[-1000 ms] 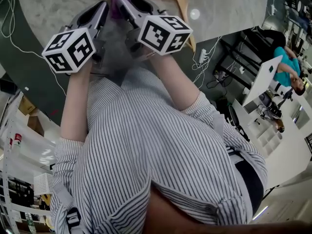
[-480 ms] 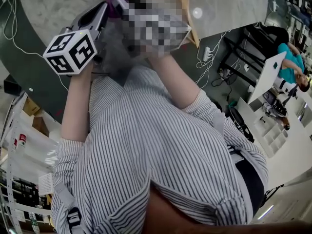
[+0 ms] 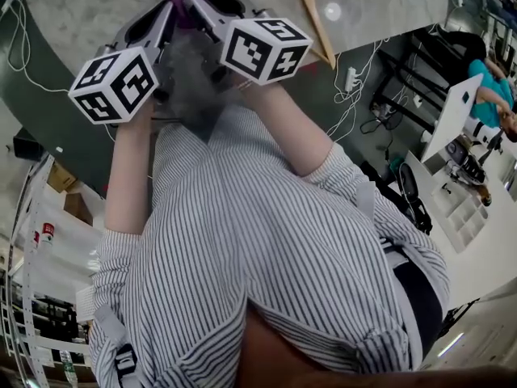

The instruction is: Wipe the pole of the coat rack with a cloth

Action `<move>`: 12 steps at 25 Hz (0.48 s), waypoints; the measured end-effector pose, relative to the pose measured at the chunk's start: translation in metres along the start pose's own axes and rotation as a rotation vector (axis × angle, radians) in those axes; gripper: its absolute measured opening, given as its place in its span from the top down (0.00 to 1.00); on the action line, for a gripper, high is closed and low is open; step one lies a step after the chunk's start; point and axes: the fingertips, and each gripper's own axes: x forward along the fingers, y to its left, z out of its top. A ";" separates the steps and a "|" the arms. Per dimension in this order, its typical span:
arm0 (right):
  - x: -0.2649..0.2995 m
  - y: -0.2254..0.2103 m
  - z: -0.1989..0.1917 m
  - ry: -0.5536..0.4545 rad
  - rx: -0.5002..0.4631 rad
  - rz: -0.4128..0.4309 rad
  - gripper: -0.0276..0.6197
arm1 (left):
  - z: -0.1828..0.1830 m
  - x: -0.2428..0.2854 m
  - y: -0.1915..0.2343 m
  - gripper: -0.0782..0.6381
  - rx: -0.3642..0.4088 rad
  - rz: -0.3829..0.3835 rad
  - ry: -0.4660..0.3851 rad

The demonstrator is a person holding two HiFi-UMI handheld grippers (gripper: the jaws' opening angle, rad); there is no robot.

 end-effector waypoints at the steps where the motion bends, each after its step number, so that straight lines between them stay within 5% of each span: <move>1: 0.000 -0.002 0.000 -0.001 0.002 -0.005 0.79 | 0.000 0.001 0.000 0.87 0.001 -0.001 0.003; 12: -0.019 -0.025 -0.006 -0.026 0.034 -0.066 0.79 | -0.009 0.012 -0.008 0.87 0.029 -0.019 0.042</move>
